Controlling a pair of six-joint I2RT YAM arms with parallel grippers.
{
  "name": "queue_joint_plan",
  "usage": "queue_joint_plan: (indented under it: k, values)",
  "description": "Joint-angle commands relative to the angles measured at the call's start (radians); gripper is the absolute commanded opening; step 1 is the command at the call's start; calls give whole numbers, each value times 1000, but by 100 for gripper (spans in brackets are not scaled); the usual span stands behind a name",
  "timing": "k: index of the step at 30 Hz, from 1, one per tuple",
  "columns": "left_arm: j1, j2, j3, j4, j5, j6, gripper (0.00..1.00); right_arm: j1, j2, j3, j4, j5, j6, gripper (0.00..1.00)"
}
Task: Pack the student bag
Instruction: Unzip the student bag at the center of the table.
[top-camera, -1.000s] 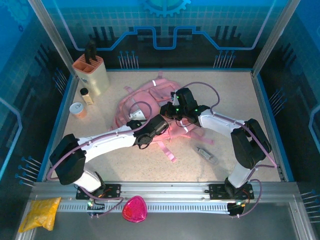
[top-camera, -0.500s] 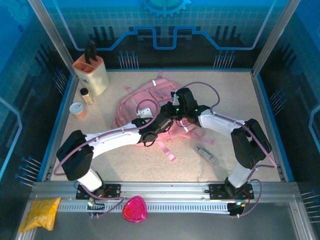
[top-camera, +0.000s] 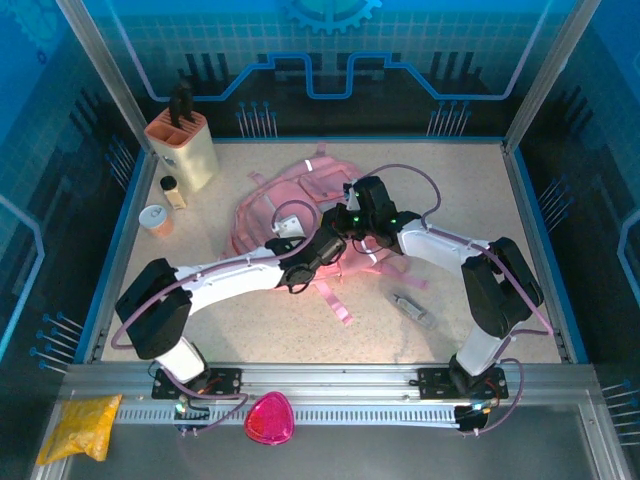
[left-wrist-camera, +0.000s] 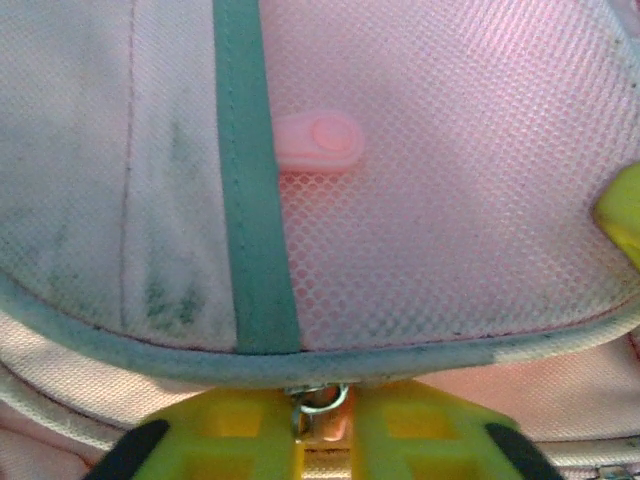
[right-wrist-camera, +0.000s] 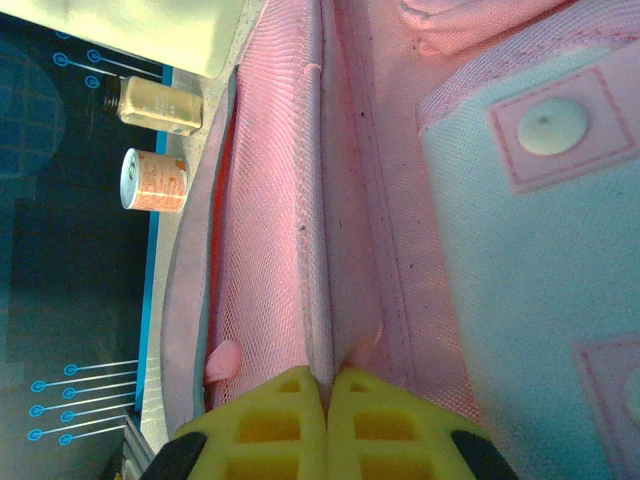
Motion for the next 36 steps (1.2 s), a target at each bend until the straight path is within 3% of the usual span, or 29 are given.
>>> queue_joint_plan:
  k: [1,3,8,10,19,21,23,25,29,32,36]
  values:
    - [9,-54,-21,63,-56,30,8,-6,-40,-2,101,-22,-9,0]
    - [8,-83,-36,76,-53,68,0,-9,-41,-6,93,-12,-15,0]
    - [21,-183,-120,160,43,221,0,-37,-34,-5,86,-23,-15,0]
    - [52,-207,-137,150,135,284,0,-52,-27,15,51,-35,-29,0]
    - [186,-371,-270,169,321,561,0,-120,-19,72,-37,-81,-91,0]
    - [237,-369,-273,185,391,628,0,-126,-3,95,-50,-89,-106,0]
    - [264,-343,-243,152,391,661,0,-138,20,123,-56,-110,-108,0]
    - [265,-321,-219,139,413,687,0,-154,46,163,-70,-139,-105,0]
    - [245,-280,-244,319,620,657,0,-176,116,285,-167,-115,-154,0]
    - [182,-216,-193,377,630,632,0,-196,168,358,-206,-129,-177,2]
    - [114,-111,-87,376,600,605,0,-218,173,420,-301,-105,-233,24]
